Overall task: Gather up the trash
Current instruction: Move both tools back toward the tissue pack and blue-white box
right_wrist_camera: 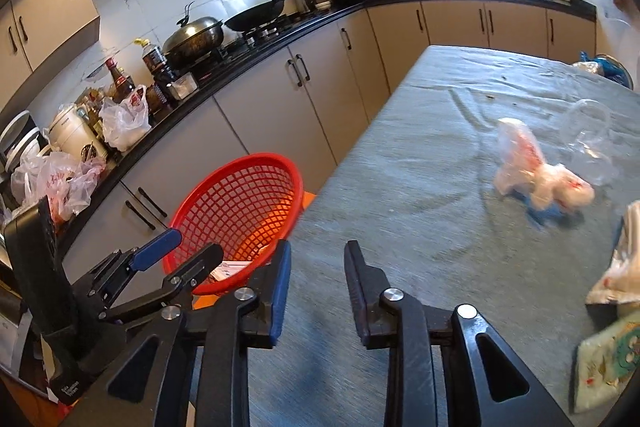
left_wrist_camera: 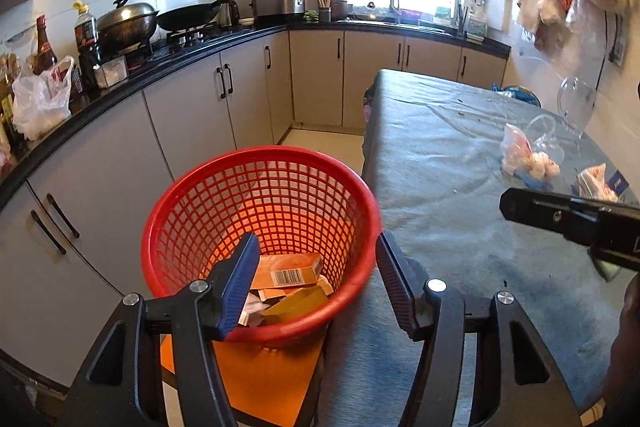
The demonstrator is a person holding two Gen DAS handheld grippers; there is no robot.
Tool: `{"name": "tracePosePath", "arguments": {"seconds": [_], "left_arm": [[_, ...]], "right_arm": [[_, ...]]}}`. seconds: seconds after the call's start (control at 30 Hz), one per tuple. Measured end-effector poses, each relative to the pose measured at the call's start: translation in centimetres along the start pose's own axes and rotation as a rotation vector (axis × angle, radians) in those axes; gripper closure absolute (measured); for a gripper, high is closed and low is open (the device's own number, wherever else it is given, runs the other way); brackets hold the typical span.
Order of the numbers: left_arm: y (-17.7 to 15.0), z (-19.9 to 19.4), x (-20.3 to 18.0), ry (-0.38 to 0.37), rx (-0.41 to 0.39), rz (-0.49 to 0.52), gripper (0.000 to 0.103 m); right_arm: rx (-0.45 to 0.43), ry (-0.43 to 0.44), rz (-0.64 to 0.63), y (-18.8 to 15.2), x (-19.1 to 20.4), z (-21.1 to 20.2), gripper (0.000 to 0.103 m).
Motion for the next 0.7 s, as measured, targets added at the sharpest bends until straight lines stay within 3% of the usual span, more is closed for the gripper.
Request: {"name": "tracePosePath", "arguments": {"seconds": [0.7], "left_arm": [[-0.9,-1.6,-5.7,-0.013,-0.011,0.120,0.040]], "right_arm": [[-0.067,-0.025,0.080,-1.2,-4.2,-5.3,0.065]]}}
Point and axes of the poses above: each gripper's, at about its wrist camera, not at the fingertips, and z roughly the way its jaws point, x to its left, y to its top, the point moved 7 cm from there along z, roughly the way its jaws point, and after that the axes turned 10 degrees about -z, right-handed, at the moved point
